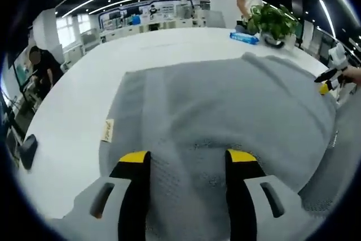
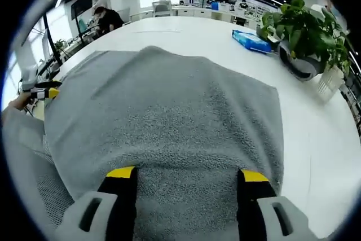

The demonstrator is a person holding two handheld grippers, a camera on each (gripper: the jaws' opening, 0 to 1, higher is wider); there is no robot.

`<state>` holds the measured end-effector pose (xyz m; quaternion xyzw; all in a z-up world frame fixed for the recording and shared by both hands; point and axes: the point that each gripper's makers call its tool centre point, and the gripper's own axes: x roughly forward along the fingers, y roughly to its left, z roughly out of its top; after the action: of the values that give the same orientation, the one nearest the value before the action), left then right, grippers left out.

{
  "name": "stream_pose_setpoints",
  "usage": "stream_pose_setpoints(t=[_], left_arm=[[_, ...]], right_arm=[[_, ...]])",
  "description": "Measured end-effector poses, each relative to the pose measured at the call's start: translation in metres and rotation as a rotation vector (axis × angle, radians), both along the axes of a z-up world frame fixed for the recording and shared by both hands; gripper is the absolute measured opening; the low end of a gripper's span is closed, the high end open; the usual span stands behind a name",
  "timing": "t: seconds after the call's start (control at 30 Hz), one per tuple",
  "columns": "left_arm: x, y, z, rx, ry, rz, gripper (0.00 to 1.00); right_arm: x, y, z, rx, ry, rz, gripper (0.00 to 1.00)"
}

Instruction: Open the folded towel by lifting each exposed corner and separating the folded layers until the towel lies flat within the target outline without major curled edges

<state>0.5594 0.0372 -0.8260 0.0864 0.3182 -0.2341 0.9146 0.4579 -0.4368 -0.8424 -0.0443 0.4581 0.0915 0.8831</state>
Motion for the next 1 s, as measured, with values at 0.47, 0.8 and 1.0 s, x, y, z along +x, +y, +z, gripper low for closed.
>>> stream_pose_setpoints(t=[0.47,0.8,1.0], left_arm=[[0.044,-0.013,0.0,-0.006,-0.008,-0.014,0.55],[0.067,-0.021,0.001,0.001,0.004,-0.03,0.55],[0.068,-0.022,0.0,0.005,0.011,-0.036,0.55]], right_arm=[[0.06,-0.022,0.0,0.006,-0.032,-0.015,0.73],[0.089,-0.031,0.001,0.011,-0.069,-0.01,0.73],[0.093,-0.031,0.001,0.01,-0.06,0.004,0.74]])
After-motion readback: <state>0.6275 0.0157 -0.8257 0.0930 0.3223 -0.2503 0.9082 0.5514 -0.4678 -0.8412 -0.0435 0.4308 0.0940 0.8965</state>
